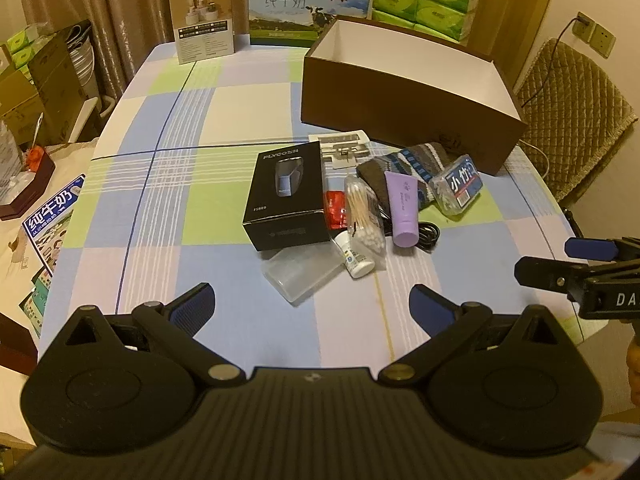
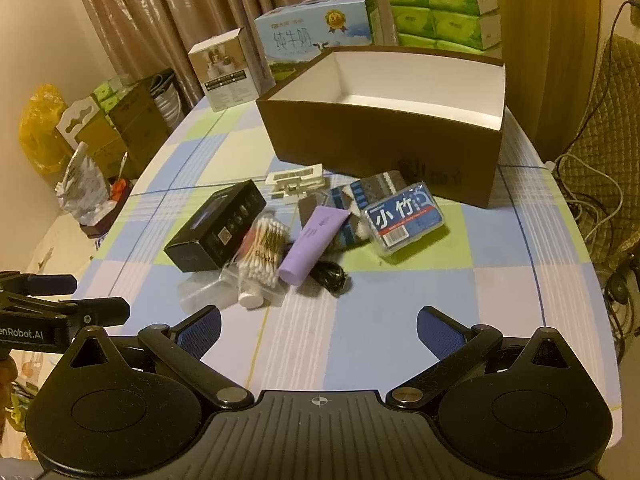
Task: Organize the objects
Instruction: 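Move both tools toward the scattered items on the table, then grasp the black FLYCO shaver box with the left tool while the right tool grasps the blue floss box, then carry both boxes into the brown box and open both tools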
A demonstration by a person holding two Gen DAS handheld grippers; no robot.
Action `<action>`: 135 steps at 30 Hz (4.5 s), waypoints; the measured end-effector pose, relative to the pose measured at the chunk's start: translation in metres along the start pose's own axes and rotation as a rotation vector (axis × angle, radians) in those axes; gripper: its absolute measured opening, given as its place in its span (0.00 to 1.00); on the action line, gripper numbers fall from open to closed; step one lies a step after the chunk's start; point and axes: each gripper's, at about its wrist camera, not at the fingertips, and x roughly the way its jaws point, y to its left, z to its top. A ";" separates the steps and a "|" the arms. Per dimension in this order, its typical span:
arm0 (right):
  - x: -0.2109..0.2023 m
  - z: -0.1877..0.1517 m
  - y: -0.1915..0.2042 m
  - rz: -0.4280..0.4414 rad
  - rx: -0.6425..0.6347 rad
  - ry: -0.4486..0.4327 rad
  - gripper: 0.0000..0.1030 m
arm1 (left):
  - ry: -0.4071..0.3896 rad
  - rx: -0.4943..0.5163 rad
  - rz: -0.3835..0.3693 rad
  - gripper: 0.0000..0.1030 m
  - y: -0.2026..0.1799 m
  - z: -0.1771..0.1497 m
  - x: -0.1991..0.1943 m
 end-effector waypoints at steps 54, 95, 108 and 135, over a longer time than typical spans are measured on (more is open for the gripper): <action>0.163 0.059 -0.101 0.061 -0.398 0.002 0.81 | 0.023 -0.210 0.256 0.99 -0.005 0.054 0.086; 0.072 0.072 -0.083 0.008 -0.058 -0.053 0.80 | 0.071 0.063 0.046 0.75 0.034 0.112 0.147; 0.052 0.126 -0.082 0.056 -0.140 -0.151 0.80 | -0.131 0.116 -0.009 0.76 0.005 0.172 0.097; 0.176 0.248 -0.174 -0.123 -0.056 -0.028 0.80 | -0.037 0.263 -0.037 0.76 -0.100 0.315 0.266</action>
